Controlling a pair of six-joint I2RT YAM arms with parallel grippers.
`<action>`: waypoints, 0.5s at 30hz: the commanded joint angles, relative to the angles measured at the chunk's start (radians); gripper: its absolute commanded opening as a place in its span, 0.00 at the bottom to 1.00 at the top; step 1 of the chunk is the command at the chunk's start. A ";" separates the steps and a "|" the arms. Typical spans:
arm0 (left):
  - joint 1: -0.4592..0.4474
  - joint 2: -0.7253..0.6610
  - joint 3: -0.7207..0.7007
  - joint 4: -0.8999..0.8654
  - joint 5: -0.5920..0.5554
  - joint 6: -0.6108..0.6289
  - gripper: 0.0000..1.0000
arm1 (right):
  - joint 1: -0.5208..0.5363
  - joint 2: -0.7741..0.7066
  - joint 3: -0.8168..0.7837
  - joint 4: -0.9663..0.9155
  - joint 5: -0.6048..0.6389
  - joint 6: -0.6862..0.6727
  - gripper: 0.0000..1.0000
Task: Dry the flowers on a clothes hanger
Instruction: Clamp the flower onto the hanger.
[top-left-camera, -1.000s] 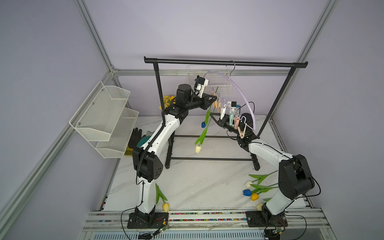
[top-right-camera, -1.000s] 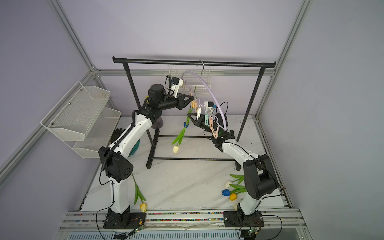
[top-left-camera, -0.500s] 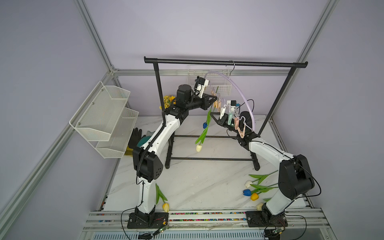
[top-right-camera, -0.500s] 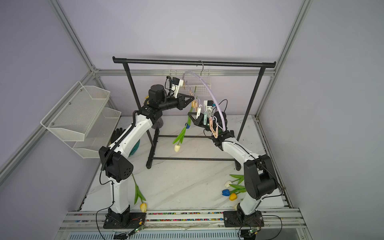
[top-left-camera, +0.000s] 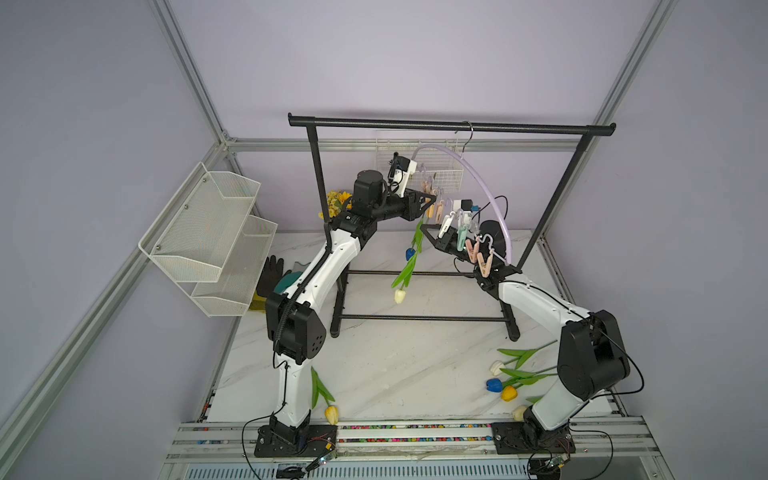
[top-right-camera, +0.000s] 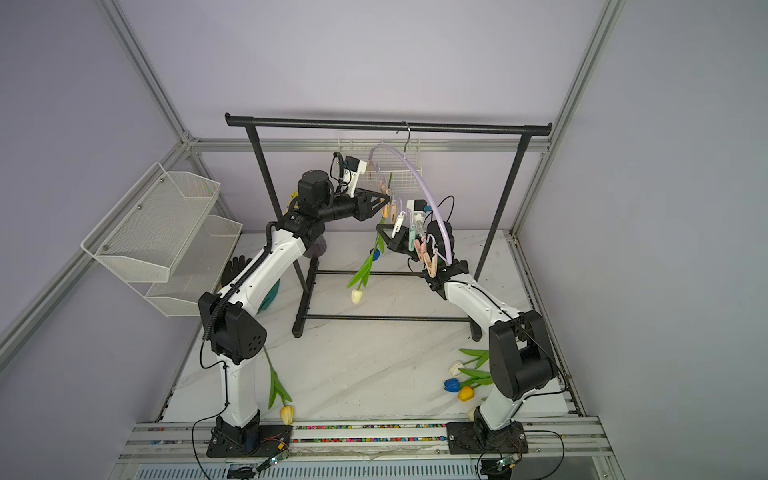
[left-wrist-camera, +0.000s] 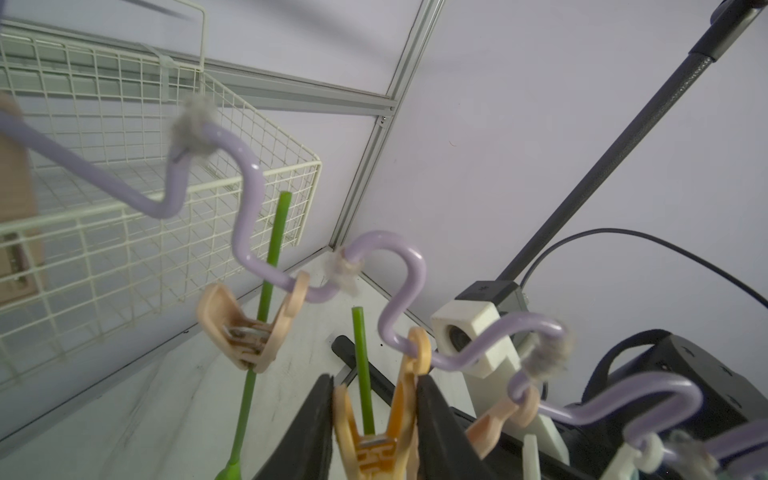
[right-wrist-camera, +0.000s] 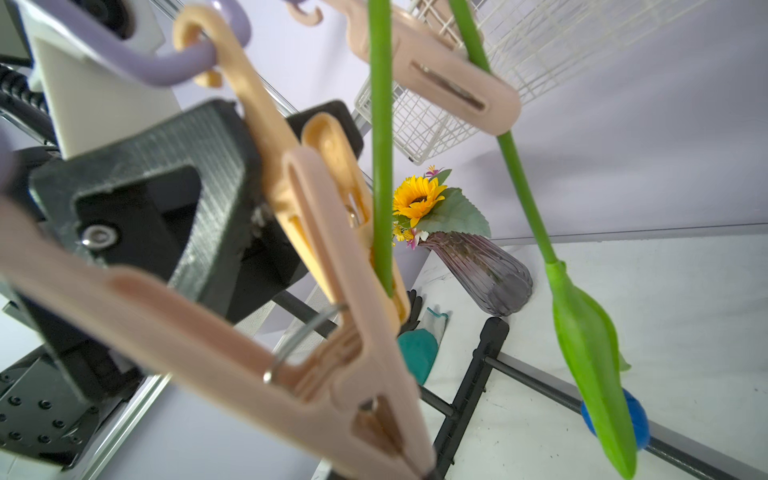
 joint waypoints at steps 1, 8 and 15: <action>-0.005 -0.028 0.006 0.042 0.016 0.001 0.42 | 0.006 -0.035 0.035 -0.019 0.013 -0.023 0.00; -0.005 -0.040 0.005 0.038 0.000 0.005 0.57 | -0.001 -0.035 0.041 -0.027 0.014 -0.028 0.00; -0.003 -0.081 -0.026 0.037 -0.022 0.026 0.70 | -0.017 -0.041 0.035 -0.058 0.029 -0.038 0.15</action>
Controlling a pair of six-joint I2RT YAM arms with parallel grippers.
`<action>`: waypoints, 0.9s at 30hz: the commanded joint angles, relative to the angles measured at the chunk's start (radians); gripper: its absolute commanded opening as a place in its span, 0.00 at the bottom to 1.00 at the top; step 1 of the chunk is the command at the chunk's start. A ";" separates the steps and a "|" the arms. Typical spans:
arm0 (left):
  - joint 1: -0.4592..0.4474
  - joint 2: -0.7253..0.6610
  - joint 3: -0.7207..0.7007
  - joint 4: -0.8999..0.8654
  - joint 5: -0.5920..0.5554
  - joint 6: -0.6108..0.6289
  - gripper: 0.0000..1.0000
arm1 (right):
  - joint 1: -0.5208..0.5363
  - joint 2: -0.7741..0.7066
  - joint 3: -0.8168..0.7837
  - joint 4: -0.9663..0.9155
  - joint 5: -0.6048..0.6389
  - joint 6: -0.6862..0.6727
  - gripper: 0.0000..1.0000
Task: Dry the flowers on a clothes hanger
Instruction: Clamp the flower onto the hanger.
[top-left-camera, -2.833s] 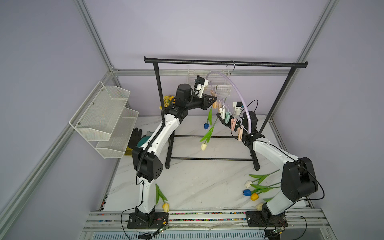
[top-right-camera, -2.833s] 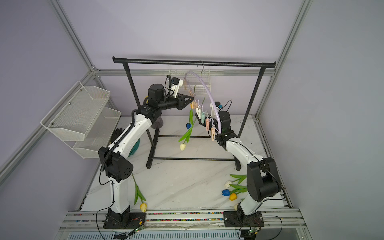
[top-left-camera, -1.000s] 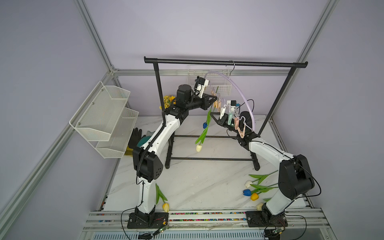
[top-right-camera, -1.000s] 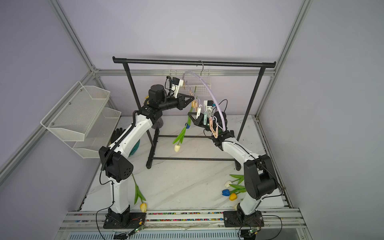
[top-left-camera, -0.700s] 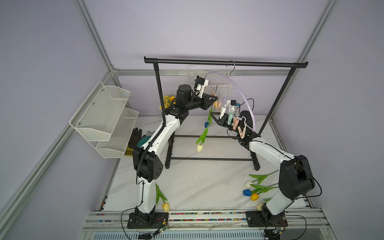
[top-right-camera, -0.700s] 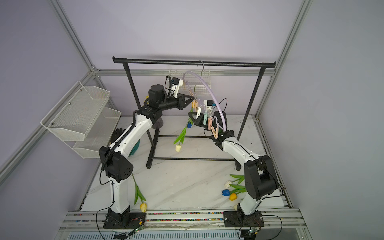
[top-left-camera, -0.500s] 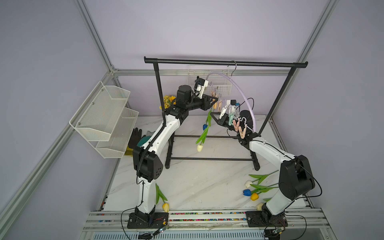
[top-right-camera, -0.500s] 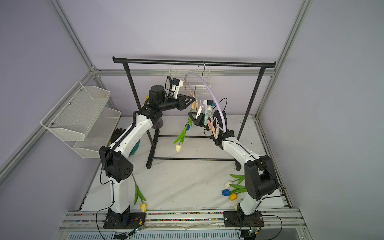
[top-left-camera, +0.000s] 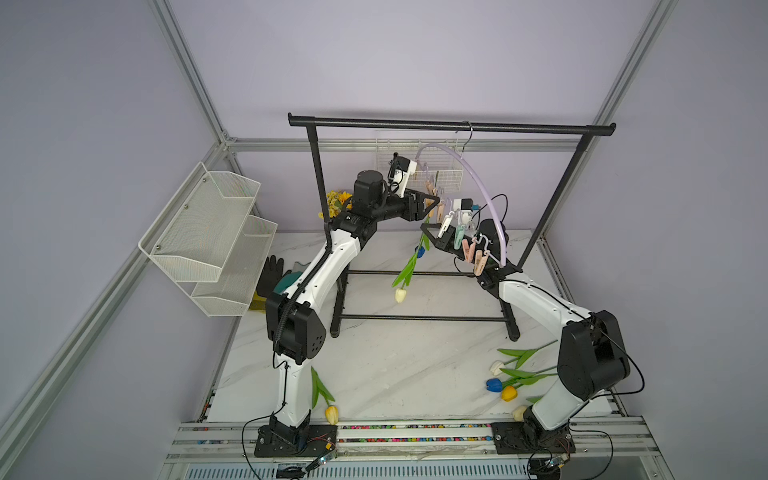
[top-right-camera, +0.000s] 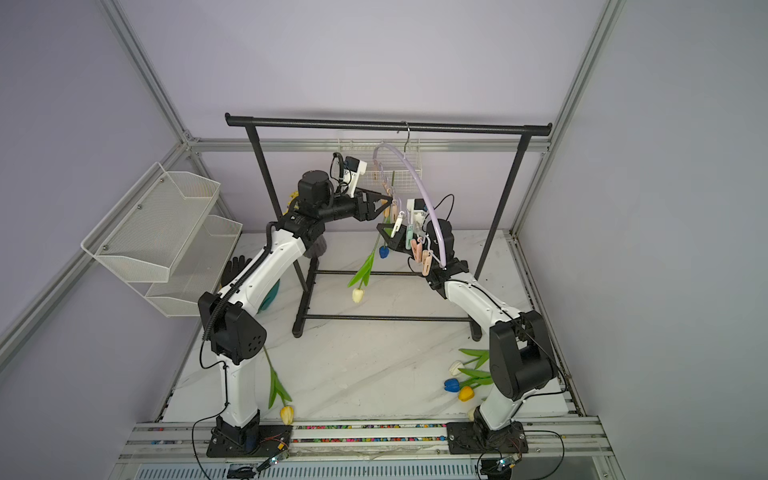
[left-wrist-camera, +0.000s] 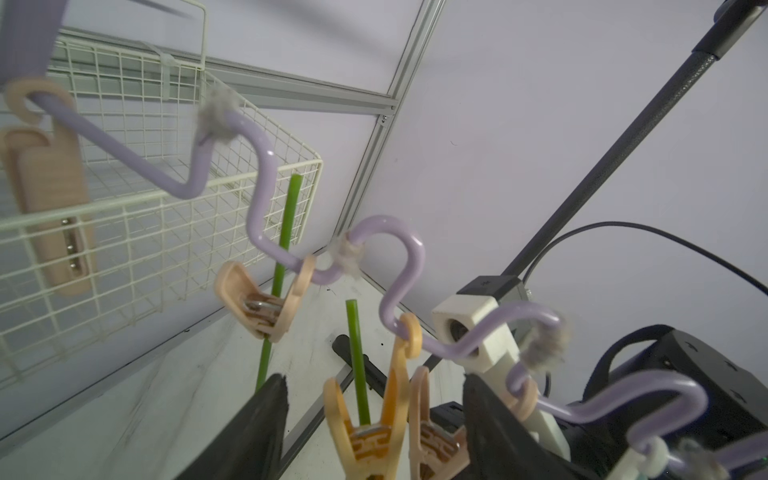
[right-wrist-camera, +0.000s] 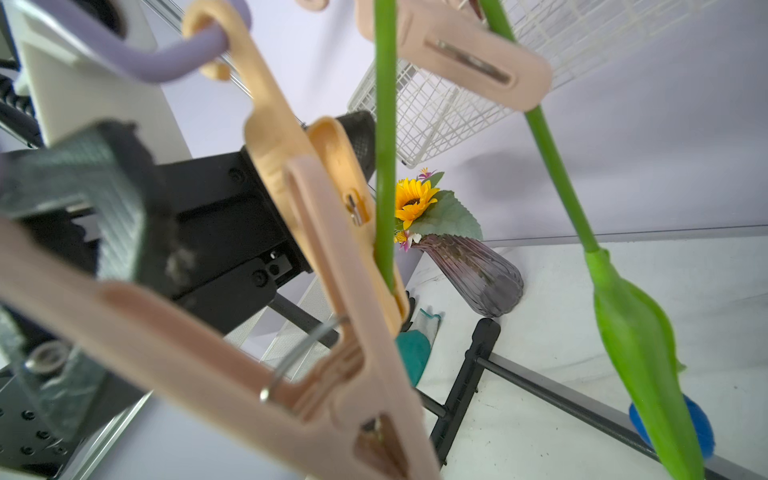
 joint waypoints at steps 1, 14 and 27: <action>-0.001 -0.083 -0.023 0.038 -0.016 0.021 0.70 | -0.012 -0.042 0.017 -0.025 0.016 -0.021 0.18; 0.010 -0.179 -0.093 0.008 -0.051 0.038 0.72 | -0.055 -0.083 -0.073 -0.028 0.013 -0.038 0.40; 0.012 -0.307 -0.258 -0.157 -0.216 -0.008 0.76 | -0.059 -0.158 -0.192 -0.058 -0.006 -0.114 0.51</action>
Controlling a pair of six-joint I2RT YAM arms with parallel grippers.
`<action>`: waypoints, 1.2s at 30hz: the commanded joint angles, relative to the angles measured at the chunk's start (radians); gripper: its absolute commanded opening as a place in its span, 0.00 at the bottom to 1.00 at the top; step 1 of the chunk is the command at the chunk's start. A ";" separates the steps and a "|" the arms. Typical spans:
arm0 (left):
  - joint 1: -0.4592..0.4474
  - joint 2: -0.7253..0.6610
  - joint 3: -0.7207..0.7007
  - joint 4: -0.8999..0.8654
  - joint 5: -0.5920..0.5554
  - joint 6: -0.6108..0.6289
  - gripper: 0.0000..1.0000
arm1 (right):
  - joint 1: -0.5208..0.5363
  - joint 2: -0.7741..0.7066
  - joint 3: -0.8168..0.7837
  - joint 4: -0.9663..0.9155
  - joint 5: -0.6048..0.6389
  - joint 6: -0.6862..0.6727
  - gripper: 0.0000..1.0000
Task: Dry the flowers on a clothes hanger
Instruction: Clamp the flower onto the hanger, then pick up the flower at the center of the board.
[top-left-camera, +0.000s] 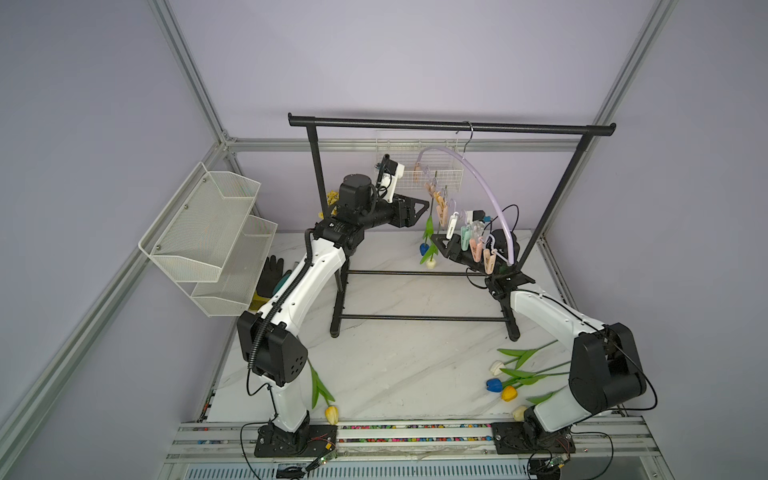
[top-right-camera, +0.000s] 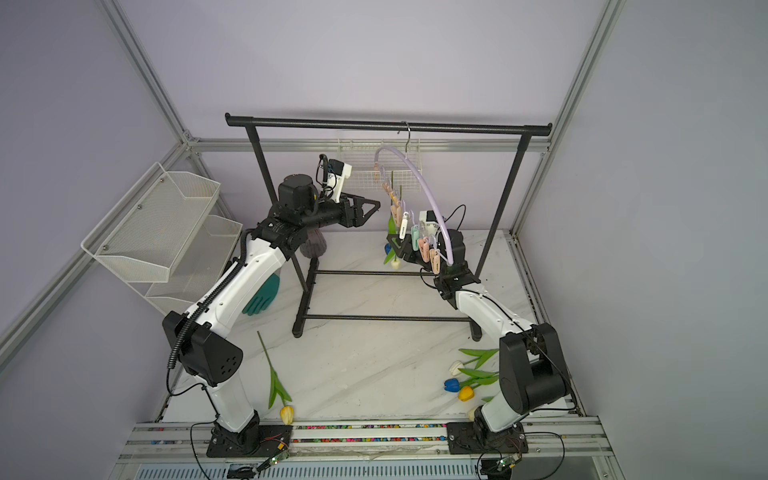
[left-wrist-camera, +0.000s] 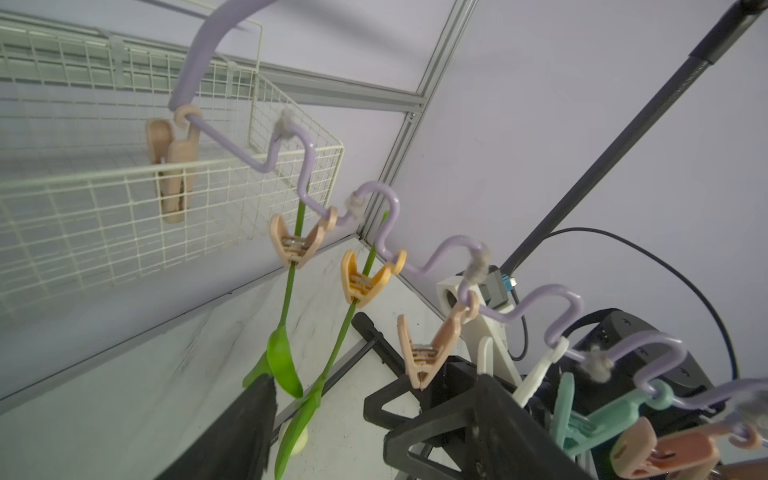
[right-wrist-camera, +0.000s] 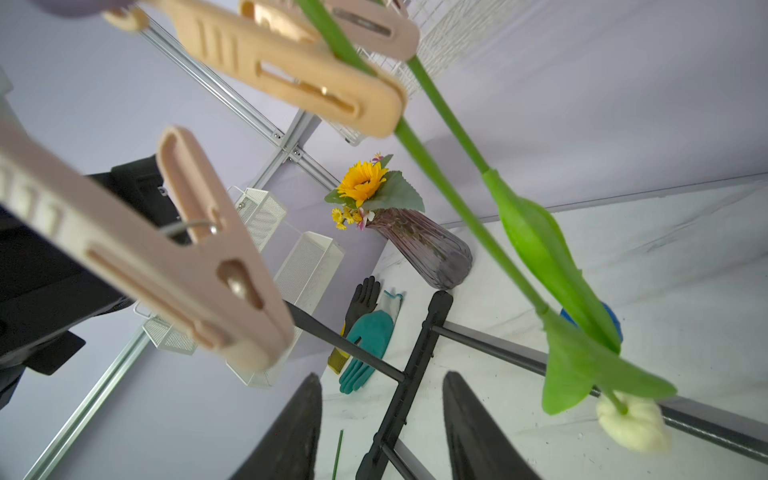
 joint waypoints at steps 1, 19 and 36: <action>0.009 -0.085 -0.064 -0.061 -0.095 -0.041 0.77 | -0.002 -0.052 -0.029 -0.028 -0.007 -0.061 0.53; -0.017 -0.323 -0.550 -0.531 -0.416 -0.320 0.83 | -0.003 -0.175 -0.262 -0.154 -0.012 -0.088 0.60; 0.079 -0.556 -1.028 -0.733 -0.753 -0.585 0.90 | -0.003 -0.123 -0.343 -0.087 -0.050 -0.088 0.60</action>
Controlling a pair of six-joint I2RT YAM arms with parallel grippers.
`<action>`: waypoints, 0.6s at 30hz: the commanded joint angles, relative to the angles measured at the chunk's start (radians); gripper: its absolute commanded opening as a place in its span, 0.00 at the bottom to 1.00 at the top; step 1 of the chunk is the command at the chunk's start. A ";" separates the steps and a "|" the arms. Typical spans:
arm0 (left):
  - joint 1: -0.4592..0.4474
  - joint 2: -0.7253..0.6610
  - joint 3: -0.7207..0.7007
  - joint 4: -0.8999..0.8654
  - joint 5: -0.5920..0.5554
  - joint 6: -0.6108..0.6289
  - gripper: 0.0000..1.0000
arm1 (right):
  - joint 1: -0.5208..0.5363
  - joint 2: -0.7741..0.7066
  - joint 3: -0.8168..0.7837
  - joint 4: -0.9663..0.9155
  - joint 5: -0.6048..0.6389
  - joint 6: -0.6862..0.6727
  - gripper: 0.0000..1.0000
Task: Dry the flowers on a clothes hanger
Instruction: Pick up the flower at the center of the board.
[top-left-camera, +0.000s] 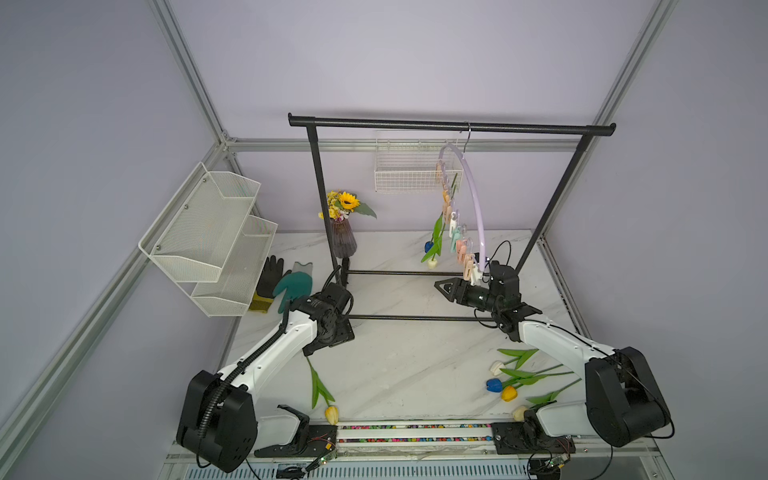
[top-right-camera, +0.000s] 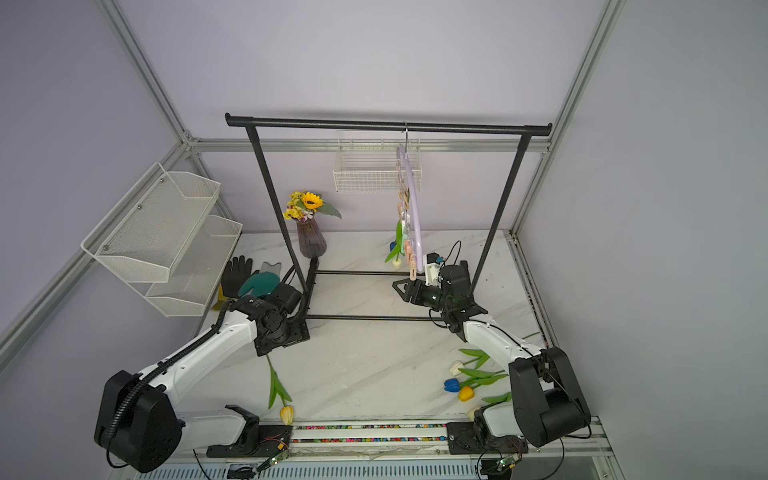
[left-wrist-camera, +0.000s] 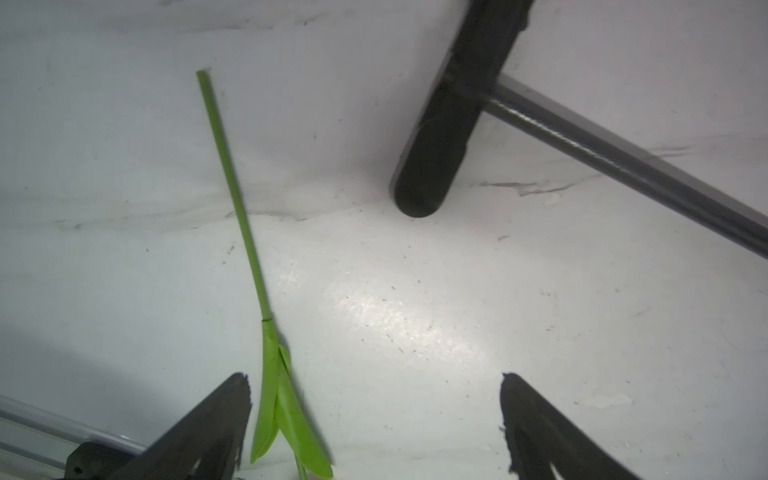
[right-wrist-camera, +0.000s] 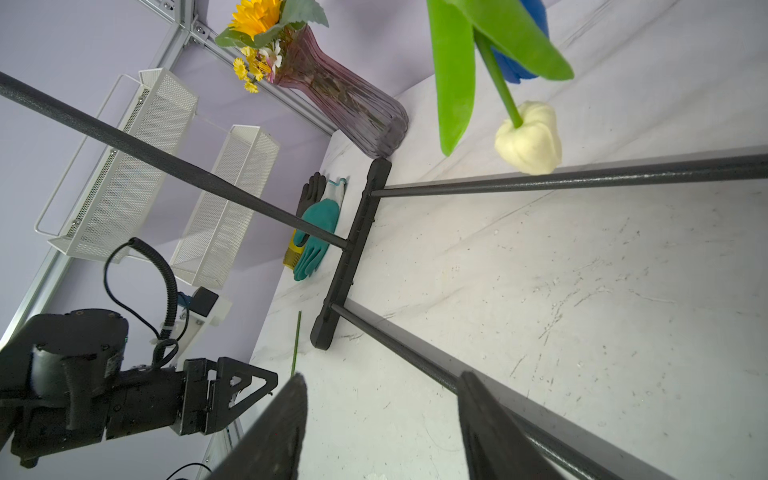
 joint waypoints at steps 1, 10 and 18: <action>0.041 -0.050 -0.042 -0.023 -0.083 -0.122 0.88 | -0.003 0.030 -0.003 0.047 -0.018 0.003 0.60; 0.127 -0.054 -0.230 0.092 -0.050 -0.193 0.75 | -0.004 0.083 0.009 0.113 -0.013 0.067 0.59; 0.172 -0.049 -0.311 0.195 -0.041 -0.187 0.41 | -0.003 0.113 0.018 0.137 -0.006 0.079 0.59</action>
